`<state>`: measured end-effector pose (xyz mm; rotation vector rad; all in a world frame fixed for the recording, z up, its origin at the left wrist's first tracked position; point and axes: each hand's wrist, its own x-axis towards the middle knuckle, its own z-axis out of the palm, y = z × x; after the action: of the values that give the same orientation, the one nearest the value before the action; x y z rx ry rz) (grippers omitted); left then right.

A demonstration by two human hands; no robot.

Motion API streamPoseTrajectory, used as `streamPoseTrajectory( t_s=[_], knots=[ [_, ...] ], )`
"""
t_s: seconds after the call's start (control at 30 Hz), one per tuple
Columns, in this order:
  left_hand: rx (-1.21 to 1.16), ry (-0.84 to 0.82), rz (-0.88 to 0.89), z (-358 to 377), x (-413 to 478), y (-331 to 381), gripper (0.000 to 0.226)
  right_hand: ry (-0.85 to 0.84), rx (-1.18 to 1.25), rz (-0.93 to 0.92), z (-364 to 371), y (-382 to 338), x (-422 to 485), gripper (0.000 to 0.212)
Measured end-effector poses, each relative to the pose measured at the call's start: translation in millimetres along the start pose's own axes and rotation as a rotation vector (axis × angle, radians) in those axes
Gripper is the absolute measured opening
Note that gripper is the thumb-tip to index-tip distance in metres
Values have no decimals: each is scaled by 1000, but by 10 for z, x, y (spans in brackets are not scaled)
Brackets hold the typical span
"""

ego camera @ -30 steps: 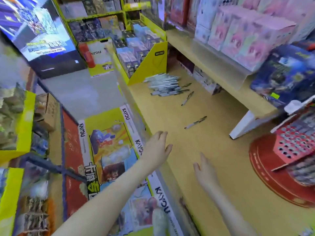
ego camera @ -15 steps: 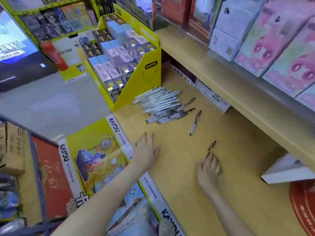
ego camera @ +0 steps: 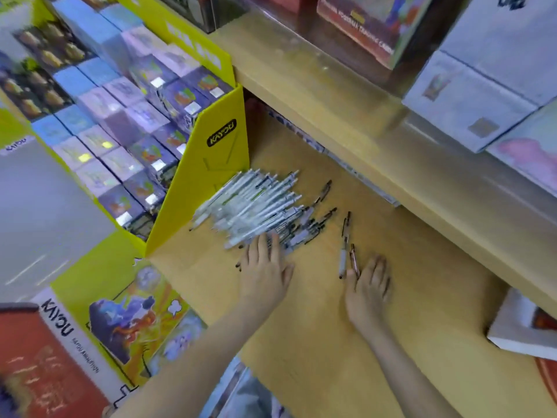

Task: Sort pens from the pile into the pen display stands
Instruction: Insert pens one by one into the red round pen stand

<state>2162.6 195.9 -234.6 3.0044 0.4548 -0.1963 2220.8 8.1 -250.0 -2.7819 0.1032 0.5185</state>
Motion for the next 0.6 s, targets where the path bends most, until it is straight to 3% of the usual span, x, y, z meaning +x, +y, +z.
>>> streamPoseTrajectory(
  t_s=[0.23,0.4,0.6],
  knots=[
    [23,24,56,58,170,-24,75,-112,-64,-246,-116,-413,303,63],
    [23,-112,175,98,82,306,73,-90,102,-194,-46,-260,224,57],
    [-192,-339,200,20,-118,1208,58,-347,1001,84,-275,-165,-197,56]
  ],
)
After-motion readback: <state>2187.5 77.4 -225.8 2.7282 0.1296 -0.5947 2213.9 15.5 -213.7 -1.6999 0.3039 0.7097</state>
